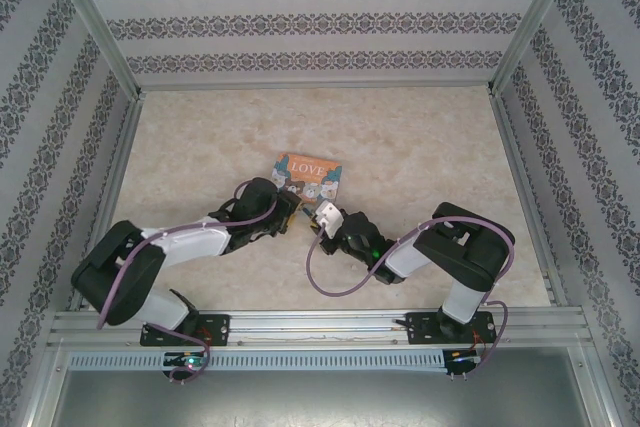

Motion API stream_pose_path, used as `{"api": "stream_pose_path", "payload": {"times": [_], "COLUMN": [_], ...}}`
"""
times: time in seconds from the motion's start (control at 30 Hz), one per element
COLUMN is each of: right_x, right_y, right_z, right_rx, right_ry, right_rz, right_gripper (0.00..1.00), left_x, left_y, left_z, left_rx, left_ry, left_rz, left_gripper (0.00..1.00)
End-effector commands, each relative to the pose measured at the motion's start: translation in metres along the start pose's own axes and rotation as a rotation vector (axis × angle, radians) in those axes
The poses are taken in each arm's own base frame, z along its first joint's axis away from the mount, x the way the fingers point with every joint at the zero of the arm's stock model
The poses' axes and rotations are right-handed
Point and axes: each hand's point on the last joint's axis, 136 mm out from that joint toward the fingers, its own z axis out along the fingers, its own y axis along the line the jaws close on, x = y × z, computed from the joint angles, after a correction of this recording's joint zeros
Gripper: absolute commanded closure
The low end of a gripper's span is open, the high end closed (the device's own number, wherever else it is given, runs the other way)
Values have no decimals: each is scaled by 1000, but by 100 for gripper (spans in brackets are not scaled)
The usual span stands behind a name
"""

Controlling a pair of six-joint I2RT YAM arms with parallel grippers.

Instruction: Unlock a padlock with a key

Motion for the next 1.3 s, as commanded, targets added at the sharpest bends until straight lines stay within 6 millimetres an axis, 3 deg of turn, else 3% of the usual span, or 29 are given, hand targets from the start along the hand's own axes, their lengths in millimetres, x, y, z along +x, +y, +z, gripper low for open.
{"api": "stream_pose_path", "payload": {"times": [0.0, 0.17, 0.23, 0.37, 0.53, 0.63, 0.93, 1.27], "right_x": [2, -7, 1, 0, 2, 5, 11, 25], "right_y": [-1, -7, -9, -16, -28, -34, -44, -47], "right_z": [-5, -9, -16, -22, -31, -34, -34, -24], "right_rx": [15, 17, 10, -2, -4, -10, -48, -37], "right_ry": [-13, -53, -37, -47, -73, -76, -107, -73], "right_rz": [47, 133, 187, 315, 467, 558, 814, 882], "right_gripper": [100, 100, 100, 100, 100, 100, 100, 100], "left_x": [-17, -29, -36, -41, -35, -33, -37, -38], "left_y": [3, -8, -12, -34, -71, -82, -93, -88], "left_z": [-19, -45, -56, -77, -99, -107, -116, -120], "left_rx": [-64, -74, -79, -18, 85, 105, 103, 59], "left_ry": [-93, -174, -216, -273, -287, -296, -338, -334], "left_rz": [95, 233, 281, 421, 661, 745, 820, 885], "left_gripper": [49, 44, 44, 44, 44, 43, 38, 34]}}
